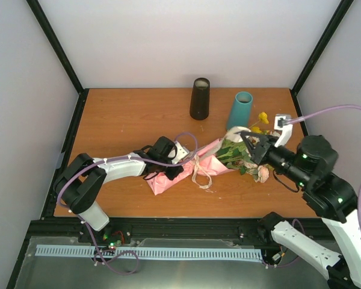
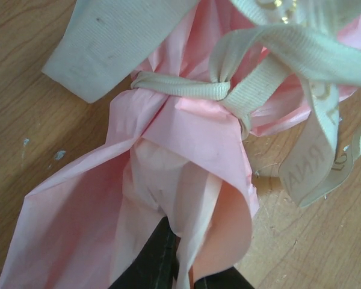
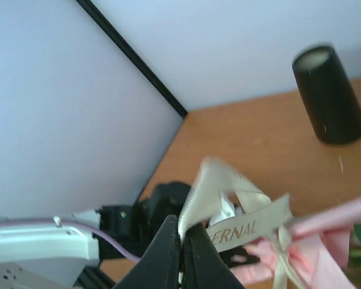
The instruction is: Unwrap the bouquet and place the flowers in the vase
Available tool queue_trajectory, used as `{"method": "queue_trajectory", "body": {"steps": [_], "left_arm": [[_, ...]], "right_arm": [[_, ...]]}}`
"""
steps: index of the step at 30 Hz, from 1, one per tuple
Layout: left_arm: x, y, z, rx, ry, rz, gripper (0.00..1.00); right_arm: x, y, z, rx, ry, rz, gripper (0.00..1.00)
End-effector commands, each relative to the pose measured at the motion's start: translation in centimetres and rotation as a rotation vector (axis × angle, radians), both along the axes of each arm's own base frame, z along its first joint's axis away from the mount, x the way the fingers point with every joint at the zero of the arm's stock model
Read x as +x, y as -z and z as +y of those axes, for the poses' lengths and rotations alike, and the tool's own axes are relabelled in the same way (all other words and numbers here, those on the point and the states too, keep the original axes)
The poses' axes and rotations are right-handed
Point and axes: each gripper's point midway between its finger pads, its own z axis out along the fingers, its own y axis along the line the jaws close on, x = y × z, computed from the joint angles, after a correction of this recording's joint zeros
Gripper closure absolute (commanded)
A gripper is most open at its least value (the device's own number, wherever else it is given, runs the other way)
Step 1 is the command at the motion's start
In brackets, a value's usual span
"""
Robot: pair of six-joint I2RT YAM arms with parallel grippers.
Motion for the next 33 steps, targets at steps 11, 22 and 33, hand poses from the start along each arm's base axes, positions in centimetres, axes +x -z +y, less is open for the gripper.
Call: {"method": "queue_trajectory", "body": {"steps": [11, 22, 33], "left_arm": [[0.8, -1.2, -0.3, -0.013, -0.007, -0.021, 0.90], [1.5, -5.8, -0.5, -0.067, -0.044, -0.080, 0.63], [2.6, -12.9, -2.0, -0.187, -0.081, -0.115, 0.29]], "right_arm": [[0.4, -2.4, -5.7, -0.028, 0.283, -0.104, 0.97], [-2.8, 14.2, -9.9, -0.075, 0.532, 0.458, 0.97], [-1.5, 17.0, -8.3, -0.286, 0.446, 0.517, 0.97]]}}
